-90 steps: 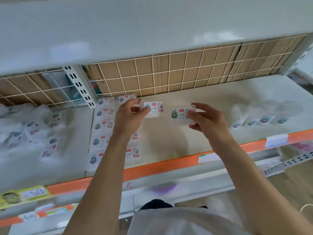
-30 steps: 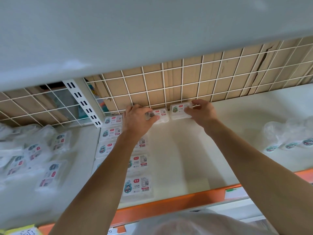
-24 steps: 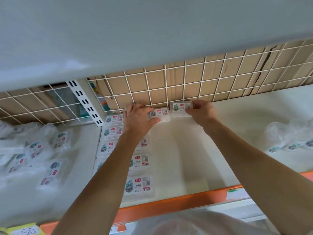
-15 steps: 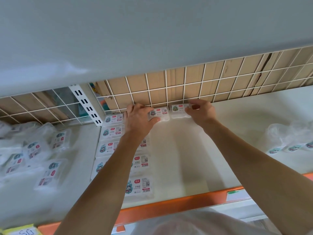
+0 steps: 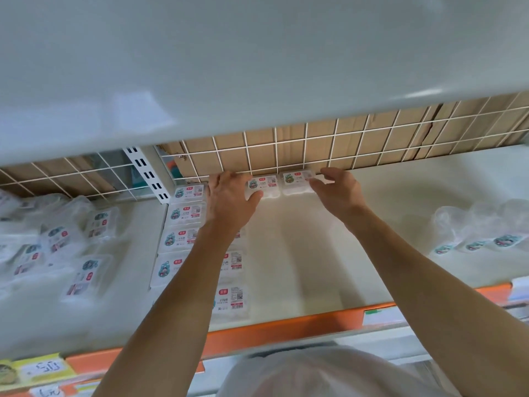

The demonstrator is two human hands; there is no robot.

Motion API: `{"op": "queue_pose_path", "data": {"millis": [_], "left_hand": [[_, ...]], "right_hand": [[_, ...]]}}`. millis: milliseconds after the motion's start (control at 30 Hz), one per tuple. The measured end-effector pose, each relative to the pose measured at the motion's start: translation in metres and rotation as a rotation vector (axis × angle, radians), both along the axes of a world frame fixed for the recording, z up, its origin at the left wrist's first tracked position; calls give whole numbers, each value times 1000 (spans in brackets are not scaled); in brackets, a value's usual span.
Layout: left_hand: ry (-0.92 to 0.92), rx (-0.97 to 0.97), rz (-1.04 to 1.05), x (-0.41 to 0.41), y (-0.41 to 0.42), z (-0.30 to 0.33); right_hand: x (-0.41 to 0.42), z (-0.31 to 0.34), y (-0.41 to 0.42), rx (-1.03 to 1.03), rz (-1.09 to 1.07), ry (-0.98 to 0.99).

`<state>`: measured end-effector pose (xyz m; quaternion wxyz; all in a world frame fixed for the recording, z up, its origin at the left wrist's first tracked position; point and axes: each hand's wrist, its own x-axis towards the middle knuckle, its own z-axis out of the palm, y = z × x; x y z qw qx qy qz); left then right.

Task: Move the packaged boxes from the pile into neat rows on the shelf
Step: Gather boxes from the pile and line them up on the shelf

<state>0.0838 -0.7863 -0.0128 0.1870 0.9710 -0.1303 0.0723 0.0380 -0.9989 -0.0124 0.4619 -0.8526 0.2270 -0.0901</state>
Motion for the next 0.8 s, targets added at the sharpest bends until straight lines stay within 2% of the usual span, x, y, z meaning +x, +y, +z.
{"op": "queue_pose_path", "data": {"millis": [133,267,433,533,800], "left_hand": [[10,-32,39,-26,1,10],[103,-93,105,-73,7,24],[141,-167,203,-142,13,33],[93,-180,260,-176,21,31],[64,-176,486,-242,86,40]], "right_hand": [[-33,5,12,-92,126,-19],[-79,18,22,-239,329,-59],[-123,41,27,-395,666,123],[-140,56,35,-480,815,194],[-158,68,95,-591,1075,89]]}}
